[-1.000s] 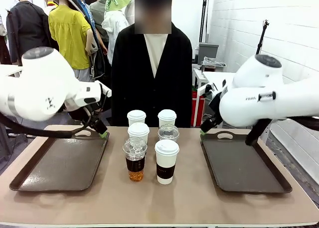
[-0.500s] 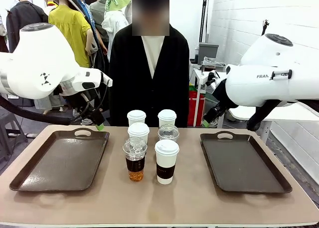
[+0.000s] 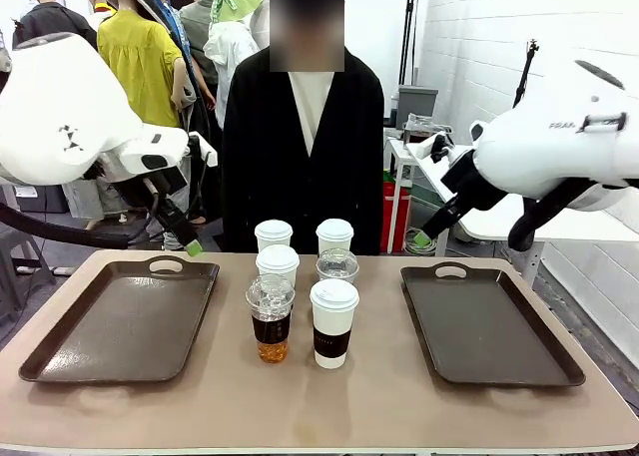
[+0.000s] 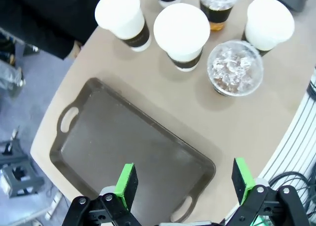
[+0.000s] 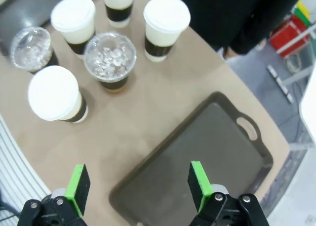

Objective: Distribute the coffee onto the tray.
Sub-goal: Pick up one iced Americano and place it on the right Handle tray.

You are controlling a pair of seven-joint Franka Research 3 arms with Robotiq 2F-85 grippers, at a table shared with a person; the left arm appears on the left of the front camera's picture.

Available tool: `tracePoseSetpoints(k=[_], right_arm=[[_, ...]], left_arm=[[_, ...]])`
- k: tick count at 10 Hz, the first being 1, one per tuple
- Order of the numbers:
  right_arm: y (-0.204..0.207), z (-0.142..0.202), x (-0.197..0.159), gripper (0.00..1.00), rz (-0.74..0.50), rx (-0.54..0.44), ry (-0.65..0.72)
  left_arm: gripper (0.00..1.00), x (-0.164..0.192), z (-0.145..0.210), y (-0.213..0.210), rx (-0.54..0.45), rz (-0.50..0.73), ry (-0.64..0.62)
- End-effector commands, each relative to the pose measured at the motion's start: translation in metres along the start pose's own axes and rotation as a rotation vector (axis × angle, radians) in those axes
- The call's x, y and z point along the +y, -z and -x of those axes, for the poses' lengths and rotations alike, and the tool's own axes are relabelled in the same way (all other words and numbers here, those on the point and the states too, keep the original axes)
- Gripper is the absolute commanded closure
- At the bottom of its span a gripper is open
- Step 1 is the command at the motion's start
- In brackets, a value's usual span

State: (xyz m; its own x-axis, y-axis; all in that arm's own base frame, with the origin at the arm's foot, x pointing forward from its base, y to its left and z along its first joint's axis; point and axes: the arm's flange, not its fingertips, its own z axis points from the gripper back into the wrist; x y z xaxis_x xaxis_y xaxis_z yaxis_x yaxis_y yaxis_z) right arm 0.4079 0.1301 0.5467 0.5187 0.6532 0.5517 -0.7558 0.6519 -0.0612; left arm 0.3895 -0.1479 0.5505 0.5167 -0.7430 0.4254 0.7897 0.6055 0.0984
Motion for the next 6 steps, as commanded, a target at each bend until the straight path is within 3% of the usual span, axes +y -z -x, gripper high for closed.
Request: tracePoseSetpoints(k=[1, 6], right_arm=[[0.004, 0.016, -0.007, 0.00, -0.085, -0.077, -0.027], [0.002, 0.037, -0.018, 0.00, -0.239, -0.231, -0.078]], left_arm=[[0.00, 0.014, 0.021, -0.009, -0.097, 0.065, 0.081], [0.00, 0.025, 0.054, -0.012, -0.353, 0.239, 0.098]])
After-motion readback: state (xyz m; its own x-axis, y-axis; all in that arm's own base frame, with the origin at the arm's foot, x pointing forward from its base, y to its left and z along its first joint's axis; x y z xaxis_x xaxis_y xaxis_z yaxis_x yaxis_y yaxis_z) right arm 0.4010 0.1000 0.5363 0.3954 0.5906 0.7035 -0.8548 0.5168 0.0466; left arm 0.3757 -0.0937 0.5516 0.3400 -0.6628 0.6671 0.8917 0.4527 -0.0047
